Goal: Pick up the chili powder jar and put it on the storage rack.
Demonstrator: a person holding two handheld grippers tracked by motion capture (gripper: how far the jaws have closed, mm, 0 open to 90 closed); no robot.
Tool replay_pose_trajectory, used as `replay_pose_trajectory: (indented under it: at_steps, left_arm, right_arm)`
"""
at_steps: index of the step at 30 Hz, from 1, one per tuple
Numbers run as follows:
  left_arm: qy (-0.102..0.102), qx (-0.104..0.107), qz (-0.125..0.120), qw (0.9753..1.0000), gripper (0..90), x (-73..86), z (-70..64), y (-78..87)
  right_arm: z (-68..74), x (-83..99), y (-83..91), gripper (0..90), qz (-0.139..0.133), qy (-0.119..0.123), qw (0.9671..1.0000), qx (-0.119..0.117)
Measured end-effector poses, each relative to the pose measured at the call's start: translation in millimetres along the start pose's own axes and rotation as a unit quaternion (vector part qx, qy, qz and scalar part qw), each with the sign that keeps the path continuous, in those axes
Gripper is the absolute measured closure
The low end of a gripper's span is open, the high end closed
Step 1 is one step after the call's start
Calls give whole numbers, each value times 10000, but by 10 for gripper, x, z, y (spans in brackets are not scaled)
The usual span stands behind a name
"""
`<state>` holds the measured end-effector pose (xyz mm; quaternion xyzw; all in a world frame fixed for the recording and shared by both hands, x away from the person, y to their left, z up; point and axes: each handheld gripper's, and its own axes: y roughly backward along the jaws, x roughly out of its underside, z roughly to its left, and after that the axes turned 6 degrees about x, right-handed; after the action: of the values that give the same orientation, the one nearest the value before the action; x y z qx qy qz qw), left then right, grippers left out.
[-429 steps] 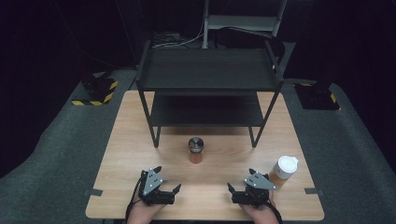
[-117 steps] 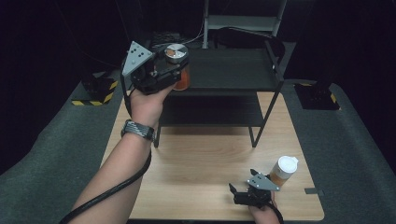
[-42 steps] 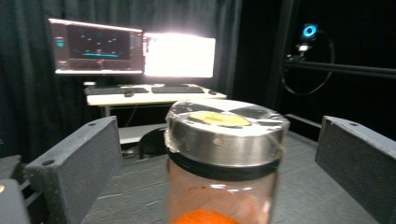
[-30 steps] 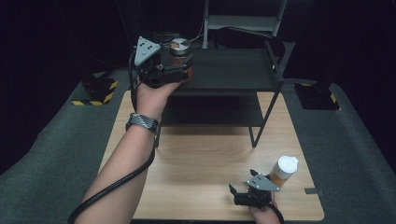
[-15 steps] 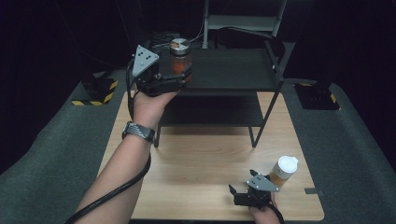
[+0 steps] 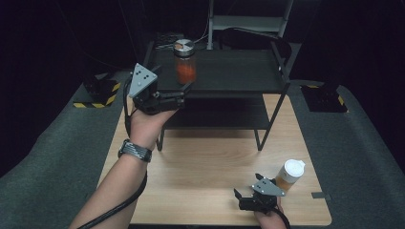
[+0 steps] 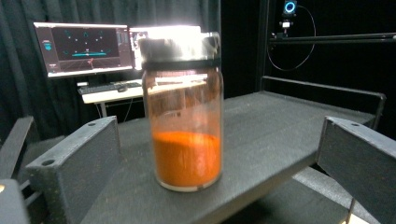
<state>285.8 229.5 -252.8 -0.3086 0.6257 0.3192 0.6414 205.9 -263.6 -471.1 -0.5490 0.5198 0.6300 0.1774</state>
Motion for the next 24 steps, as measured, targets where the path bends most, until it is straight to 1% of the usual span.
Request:
replay_pose_trajectory:
  at_steps: [4,7,10,13,16,19,21,24]
  left_arm:
    - [44,50,-10,10000,4,72,-2,66]
    - [7,74,51,10000,4,126,-26,100]
    - [49,121,81,9999,4,196,-35,134]
    - [-69,90,150,9998,4,269,-82,182]
    - [17,107,172,9998,4,345,-94,229]
    - [-2,74,217,9997,4,434,-118,276]
    - [63,91,232,9997,4,500,-113,307]
    - [74,107,287,9995,4,597,-111,359]
  right_arm:
    - [4,-3,-1,0,5,23,10000,4]
    - [1,-3,-2,0,5,15,10000,-1]
    - [1,-2,-1,0,4,19,10000,-2]
    - [2,-3,0,0,5,24,10000,-2]
    - [2,-4,-1,0,8,27,10000,-4]
    - [4,-6,-2,0,15,25,10000,-5]
    - [6,-6,-2,0,12,40,10000,0]
    - [9,-6,-1,1,12,41,10000,5]
